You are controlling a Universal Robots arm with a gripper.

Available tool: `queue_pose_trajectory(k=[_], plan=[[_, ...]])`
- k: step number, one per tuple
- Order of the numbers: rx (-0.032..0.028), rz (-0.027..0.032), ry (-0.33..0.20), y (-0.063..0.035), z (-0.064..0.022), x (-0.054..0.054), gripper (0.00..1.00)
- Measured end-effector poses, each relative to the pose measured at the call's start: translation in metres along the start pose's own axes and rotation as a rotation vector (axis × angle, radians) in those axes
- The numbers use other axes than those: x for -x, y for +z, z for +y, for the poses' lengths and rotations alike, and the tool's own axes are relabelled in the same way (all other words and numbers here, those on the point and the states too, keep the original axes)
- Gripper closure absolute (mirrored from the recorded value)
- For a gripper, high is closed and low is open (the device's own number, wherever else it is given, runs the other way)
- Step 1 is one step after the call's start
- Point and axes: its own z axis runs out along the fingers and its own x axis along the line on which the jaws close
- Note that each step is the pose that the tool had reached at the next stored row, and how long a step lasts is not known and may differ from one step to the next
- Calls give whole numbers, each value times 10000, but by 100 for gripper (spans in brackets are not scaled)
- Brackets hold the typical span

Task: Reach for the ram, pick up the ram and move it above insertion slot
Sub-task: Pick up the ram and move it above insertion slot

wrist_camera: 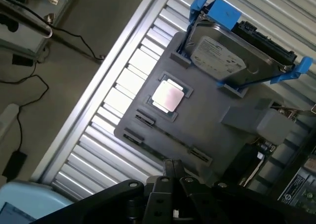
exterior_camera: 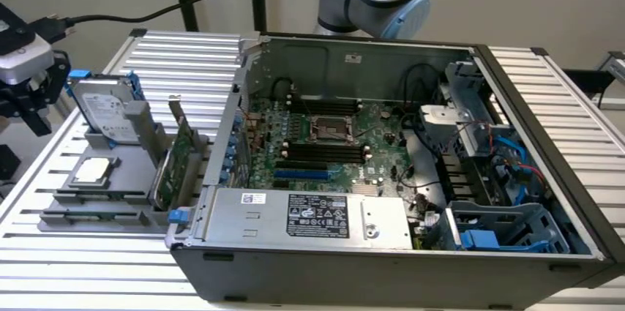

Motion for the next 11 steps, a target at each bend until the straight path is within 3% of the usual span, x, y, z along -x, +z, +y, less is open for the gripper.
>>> queue_pose_trajectory(k=[11], plan=[[-9,77,-2003,16,-1,0,89]])
